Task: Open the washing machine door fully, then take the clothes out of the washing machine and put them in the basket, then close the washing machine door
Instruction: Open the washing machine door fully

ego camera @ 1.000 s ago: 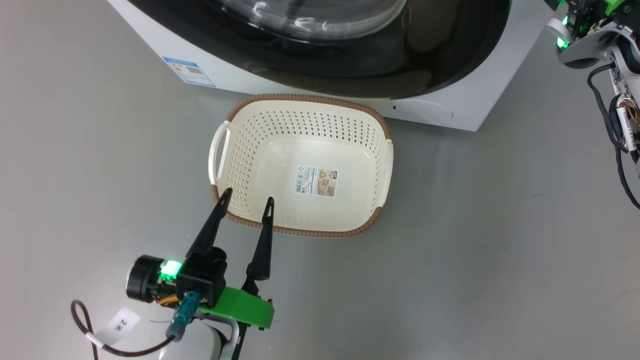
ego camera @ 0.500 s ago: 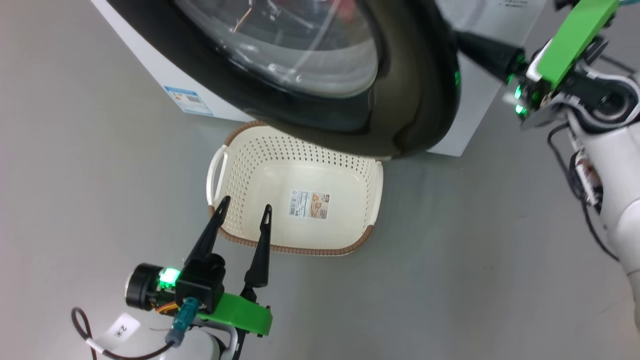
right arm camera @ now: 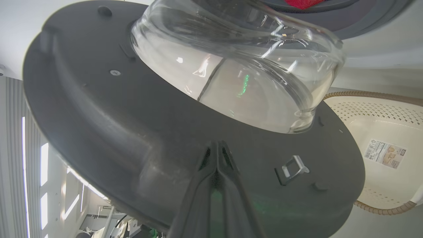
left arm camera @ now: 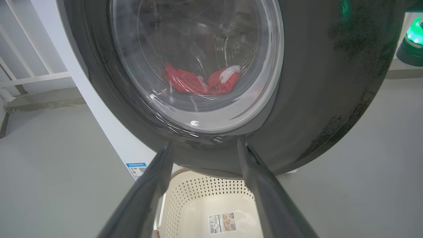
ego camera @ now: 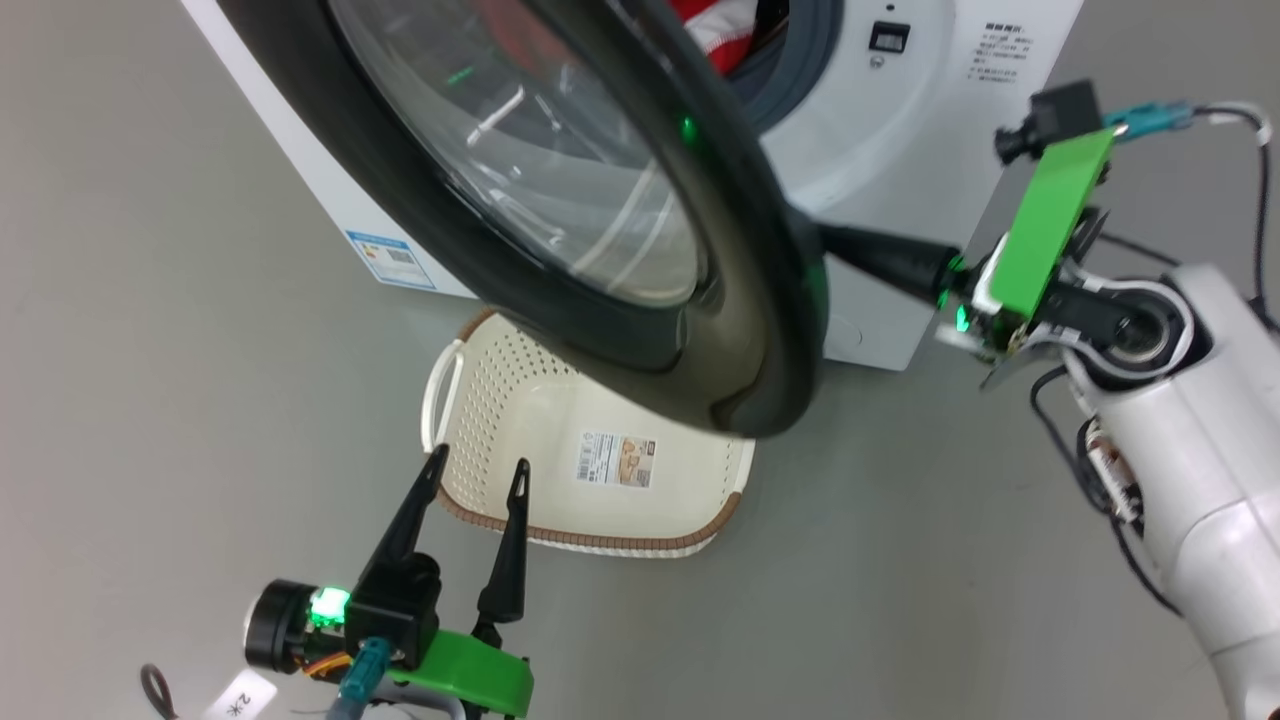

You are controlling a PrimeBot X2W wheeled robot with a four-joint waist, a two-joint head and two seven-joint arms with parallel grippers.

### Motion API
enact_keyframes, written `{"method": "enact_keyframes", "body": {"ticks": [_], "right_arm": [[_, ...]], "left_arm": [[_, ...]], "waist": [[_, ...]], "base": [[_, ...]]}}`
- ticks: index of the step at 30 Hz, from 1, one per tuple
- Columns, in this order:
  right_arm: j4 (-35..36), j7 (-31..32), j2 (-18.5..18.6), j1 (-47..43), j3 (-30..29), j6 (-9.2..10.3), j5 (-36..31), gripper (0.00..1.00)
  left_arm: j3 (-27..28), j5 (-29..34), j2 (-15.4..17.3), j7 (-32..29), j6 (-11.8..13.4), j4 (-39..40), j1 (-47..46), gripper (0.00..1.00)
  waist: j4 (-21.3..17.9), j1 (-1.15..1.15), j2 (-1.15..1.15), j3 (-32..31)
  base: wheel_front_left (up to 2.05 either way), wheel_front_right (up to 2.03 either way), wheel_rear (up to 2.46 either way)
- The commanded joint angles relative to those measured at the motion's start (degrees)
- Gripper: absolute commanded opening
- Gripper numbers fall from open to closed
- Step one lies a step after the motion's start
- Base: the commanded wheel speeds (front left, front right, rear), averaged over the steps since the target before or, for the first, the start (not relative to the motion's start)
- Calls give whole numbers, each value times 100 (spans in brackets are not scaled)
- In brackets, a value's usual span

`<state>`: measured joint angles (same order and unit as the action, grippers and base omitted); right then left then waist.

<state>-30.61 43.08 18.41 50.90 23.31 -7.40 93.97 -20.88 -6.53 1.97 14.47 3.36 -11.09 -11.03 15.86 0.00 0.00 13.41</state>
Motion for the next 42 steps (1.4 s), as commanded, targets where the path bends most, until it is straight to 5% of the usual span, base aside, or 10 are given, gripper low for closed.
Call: {"method": "enact_keyframes", "body": {"ticks": [1,17,42], "right_arm": [[265,88,-144,-199,88,-9,-36,0],[1103,260,-585,-1144,297,-9,-140,0],[1203,218,-1215,-1526,521,-9,-347,0]], "left_arm": [[219,30,91,52,31,108,28,100],[455,32,91,52,68,121,459,100],[779,0,91,52,-17,93,702,100]], "waist": [[29,0,0,-110],[309,0,0,-569],[1156,0,0,-775]], "base": [[0,0,0],[0,0,0],[0,0,0]]}}
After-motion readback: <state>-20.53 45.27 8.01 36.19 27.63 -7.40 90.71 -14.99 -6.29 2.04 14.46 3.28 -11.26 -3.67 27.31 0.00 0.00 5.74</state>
